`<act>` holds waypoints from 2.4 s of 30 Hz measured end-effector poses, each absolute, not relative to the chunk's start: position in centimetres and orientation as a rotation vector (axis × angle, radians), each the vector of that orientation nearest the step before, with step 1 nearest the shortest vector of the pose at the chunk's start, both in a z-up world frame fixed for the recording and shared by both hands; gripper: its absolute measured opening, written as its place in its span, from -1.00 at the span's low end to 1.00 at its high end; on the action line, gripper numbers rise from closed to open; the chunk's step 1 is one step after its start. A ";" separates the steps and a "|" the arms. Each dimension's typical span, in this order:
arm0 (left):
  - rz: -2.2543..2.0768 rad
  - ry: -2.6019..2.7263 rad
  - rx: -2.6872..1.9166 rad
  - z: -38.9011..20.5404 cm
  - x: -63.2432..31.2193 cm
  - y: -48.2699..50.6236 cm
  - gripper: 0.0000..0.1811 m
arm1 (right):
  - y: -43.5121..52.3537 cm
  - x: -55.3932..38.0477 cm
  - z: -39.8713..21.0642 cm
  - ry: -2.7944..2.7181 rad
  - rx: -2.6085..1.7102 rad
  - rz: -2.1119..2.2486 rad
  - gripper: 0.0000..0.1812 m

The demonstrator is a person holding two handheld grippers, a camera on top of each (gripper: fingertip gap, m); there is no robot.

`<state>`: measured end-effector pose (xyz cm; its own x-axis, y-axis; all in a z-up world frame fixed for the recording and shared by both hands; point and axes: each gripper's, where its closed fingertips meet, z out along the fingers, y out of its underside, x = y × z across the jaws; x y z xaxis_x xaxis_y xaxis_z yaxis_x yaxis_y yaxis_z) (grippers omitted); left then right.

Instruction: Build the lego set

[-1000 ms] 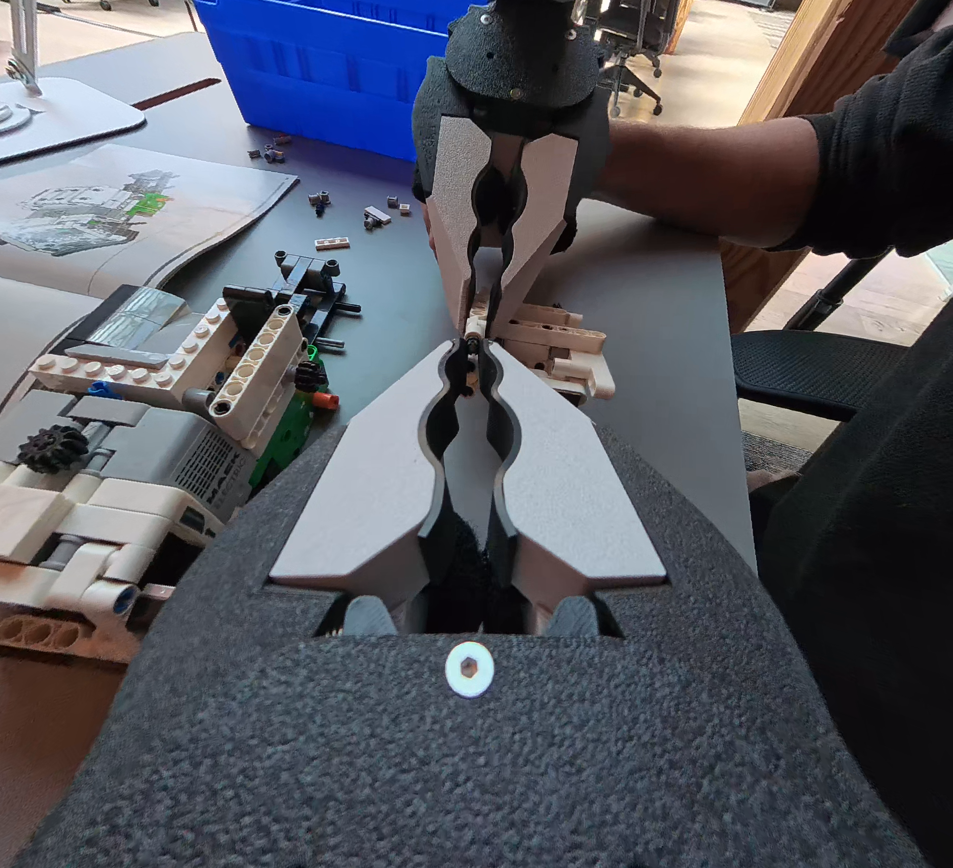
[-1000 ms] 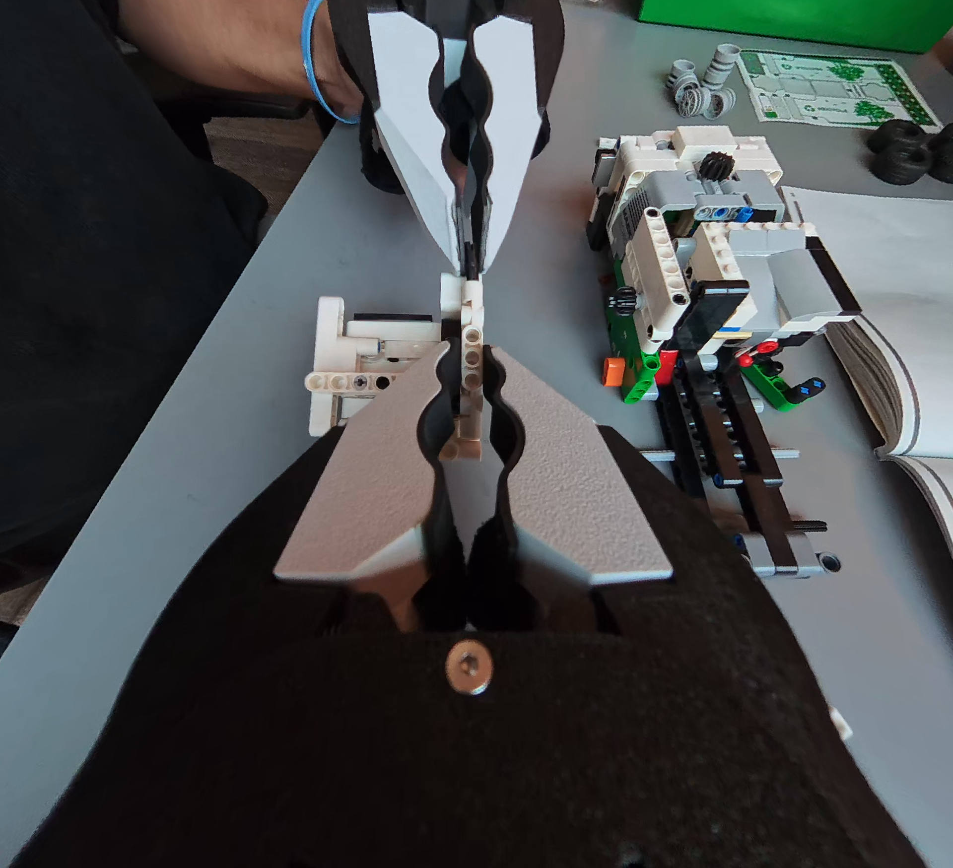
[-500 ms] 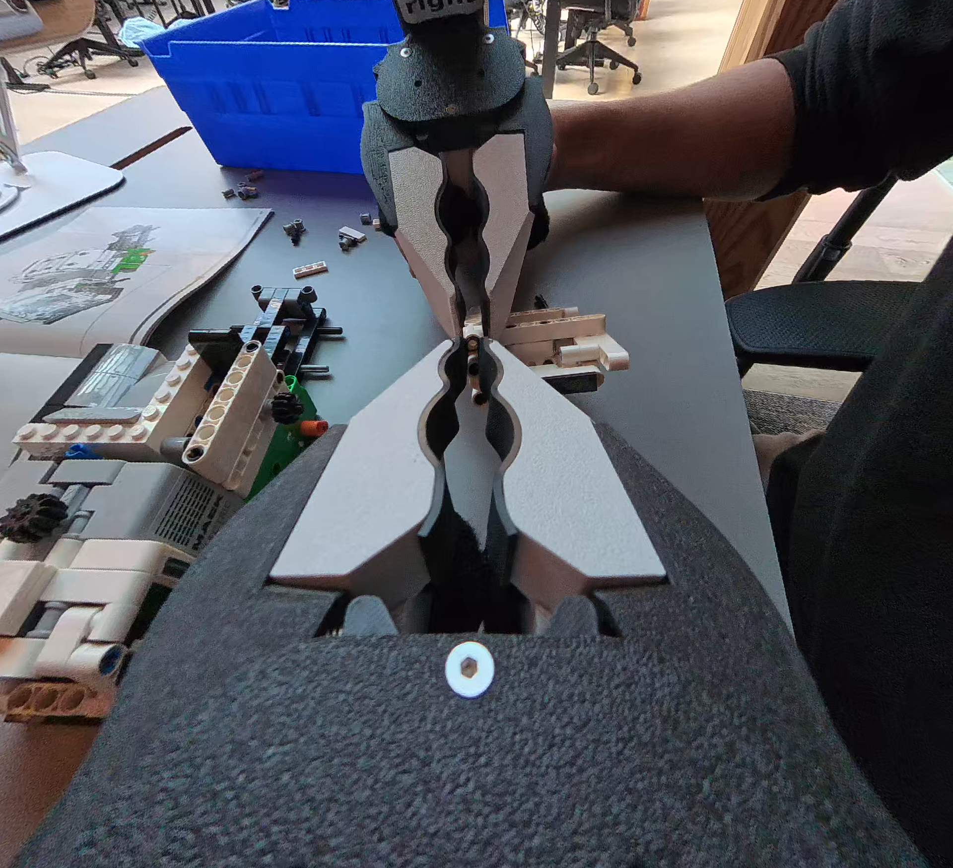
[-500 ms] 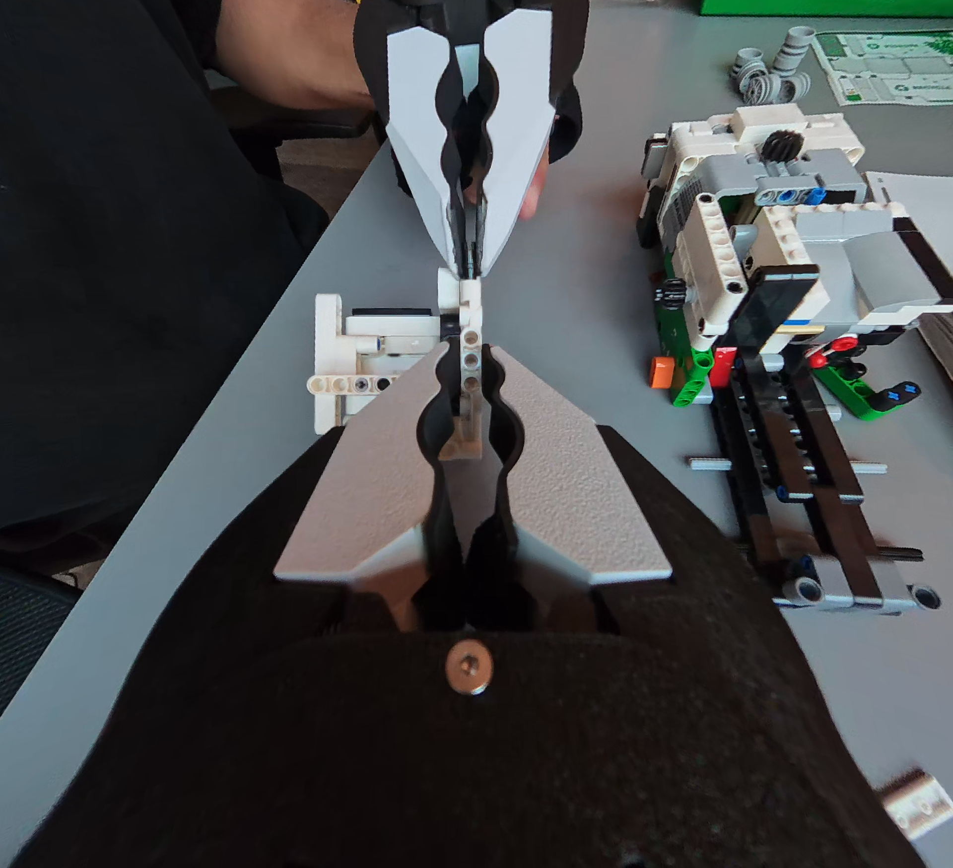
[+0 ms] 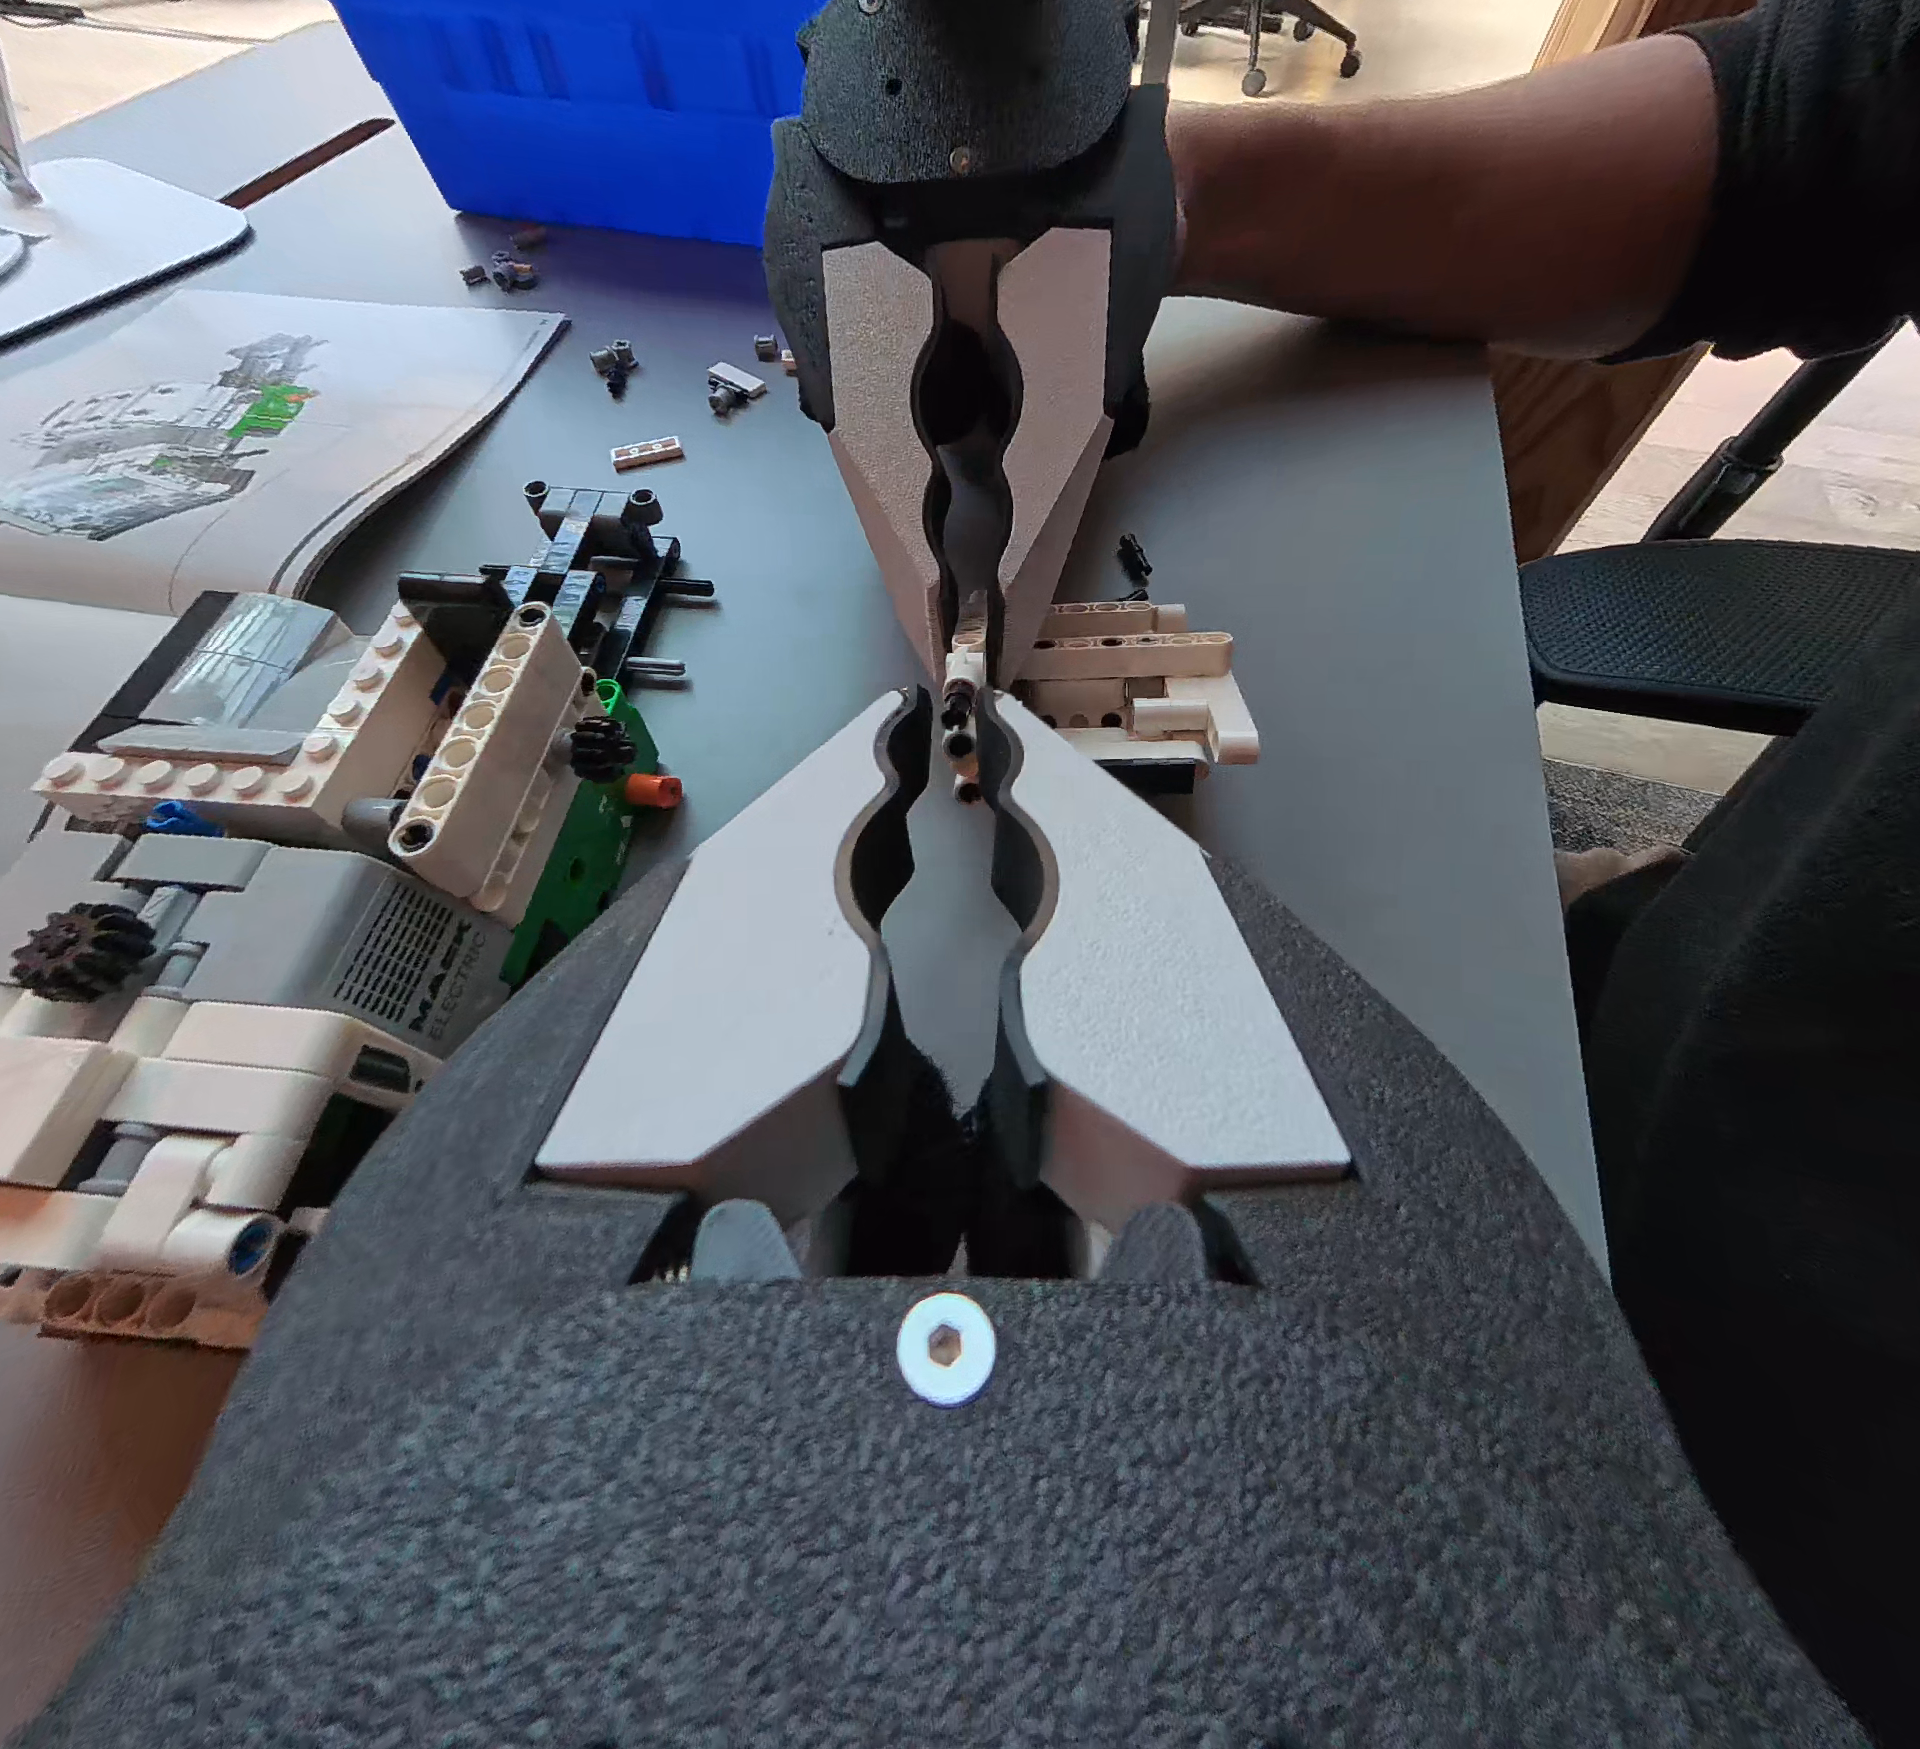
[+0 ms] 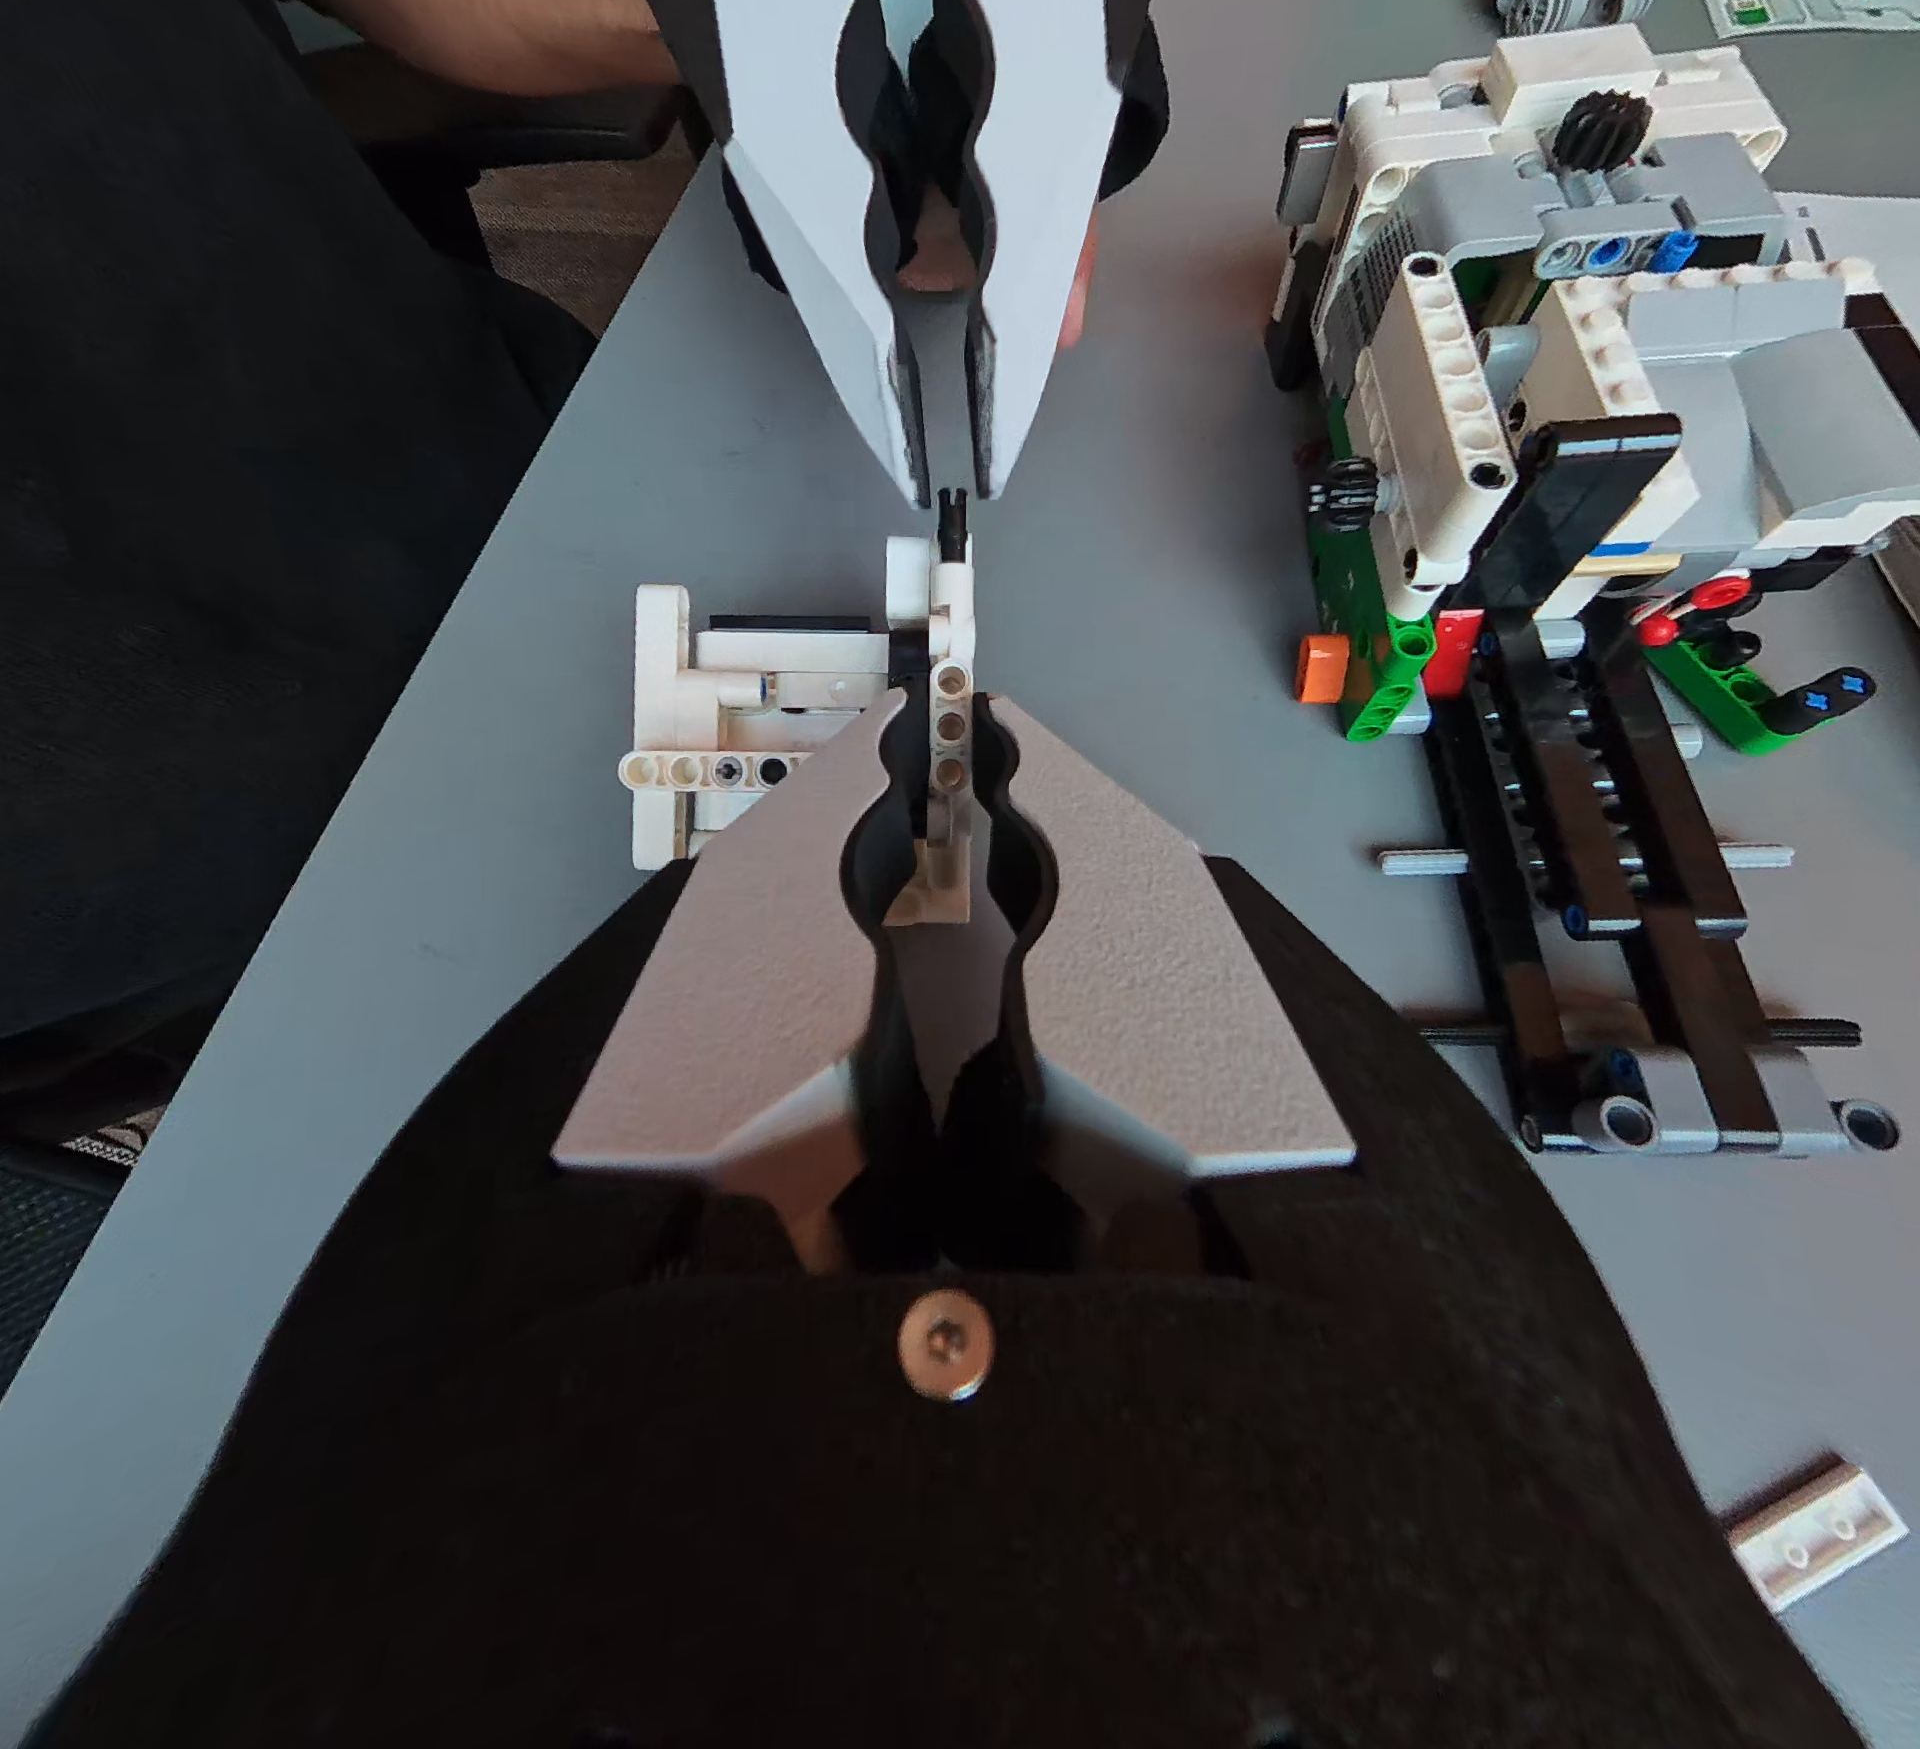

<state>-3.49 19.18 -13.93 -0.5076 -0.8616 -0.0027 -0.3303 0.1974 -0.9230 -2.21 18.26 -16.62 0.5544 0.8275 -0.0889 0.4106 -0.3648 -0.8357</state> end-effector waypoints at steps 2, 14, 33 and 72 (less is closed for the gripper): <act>-1.310 1.937 -1.120 -13.8 -3.5 19.3 -0.90 | 18.3 -2.2 -16.5 -0.994 -1.979 0.657 -0.93; -1.280 1.959 -1.112 -14.2 -3.4 19.1 -0.95 | 18.2 -2.2 -16.4 -0.988 -1.986 0.662 -0.94; -1.256 2.017 -1.088 -14.8 -3.2 18.7 -0.96 | 18.3 -2.2 -16.6 -0.999 -2.006 0.638 -0.93; -1.364 1.672 -1.123 -11.2 -7.6 21.3 -0.81 | 18.5 -1.5 -15.7 -0.887 -2.004 0.718 -0.93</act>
